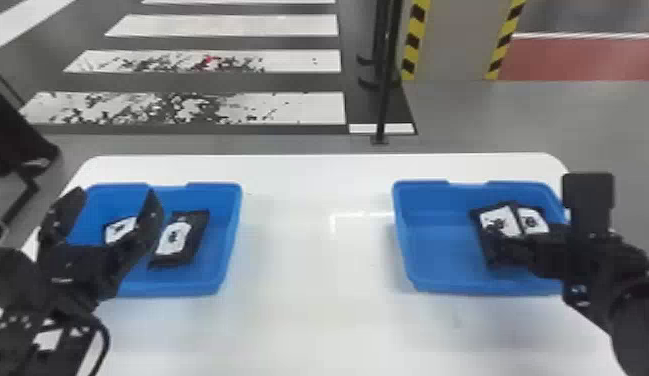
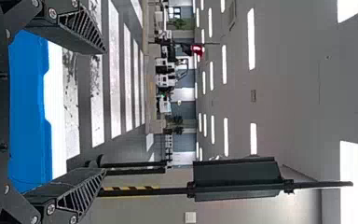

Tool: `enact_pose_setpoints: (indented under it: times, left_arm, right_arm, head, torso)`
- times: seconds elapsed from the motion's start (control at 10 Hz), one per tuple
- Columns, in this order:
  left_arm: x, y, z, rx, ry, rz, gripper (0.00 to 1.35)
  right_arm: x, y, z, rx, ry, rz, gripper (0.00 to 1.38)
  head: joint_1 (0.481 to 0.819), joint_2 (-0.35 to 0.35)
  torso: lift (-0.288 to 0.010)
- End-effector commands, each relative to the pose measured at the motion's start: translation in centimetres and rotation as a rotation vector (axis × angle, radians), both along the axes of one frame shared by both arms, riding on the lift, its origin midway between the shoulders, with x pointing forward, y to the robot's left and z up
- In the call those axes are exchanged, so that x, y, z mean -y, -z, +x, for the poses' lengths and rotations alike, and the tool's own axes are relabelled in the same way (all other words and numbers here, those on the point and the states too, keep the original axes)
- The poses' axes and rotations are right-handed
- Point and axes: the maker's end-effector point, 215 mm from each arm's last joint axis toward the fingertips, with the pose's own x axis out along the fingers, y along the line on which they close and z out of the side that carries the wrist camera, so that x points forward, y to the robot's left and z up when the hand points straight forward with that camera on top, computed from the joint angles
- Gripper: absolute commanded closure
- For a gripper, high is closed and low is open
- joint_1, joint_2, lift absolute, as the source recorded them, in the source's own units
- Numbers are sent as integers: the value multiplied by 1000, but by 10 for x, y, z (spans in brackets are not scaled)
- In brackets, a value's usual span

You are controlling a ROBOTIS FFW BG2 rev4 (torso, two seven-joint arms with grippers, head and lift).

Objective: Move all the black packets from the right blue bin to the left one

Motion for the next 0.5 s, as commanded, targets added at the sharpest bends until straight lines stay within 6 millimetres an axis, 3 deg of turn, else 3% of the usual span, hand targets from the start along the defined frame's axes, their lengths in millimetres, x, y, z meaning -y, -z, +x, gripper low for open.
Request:
enact_pose_setpoints:
  times: [0.0,0.2,0.3,0.4]
  left_arm:
    - [0,-2,-1,7,0,-2,159]
    - [-1,-8,-2,27,-1,-4,159]
    - [-1,-8,-2,27,-2,-7,159]
    - [-1,-8,-2,27,-2,-9,159]
  right_arm:
    - [2,8,4,-18,4,7,136]
    - [0,15,4,-45,-8,7,277]
    - [-5,18,3,-54,-16,10,433]
    - [-7,21,0,-67,-19,11,708]
  head:
    - [695,14]
    - [695,13]
    - [695,14]
    - [695,16]
  torso:
    - [-168]
    - [-168]
    - [-168]
    - [-168]
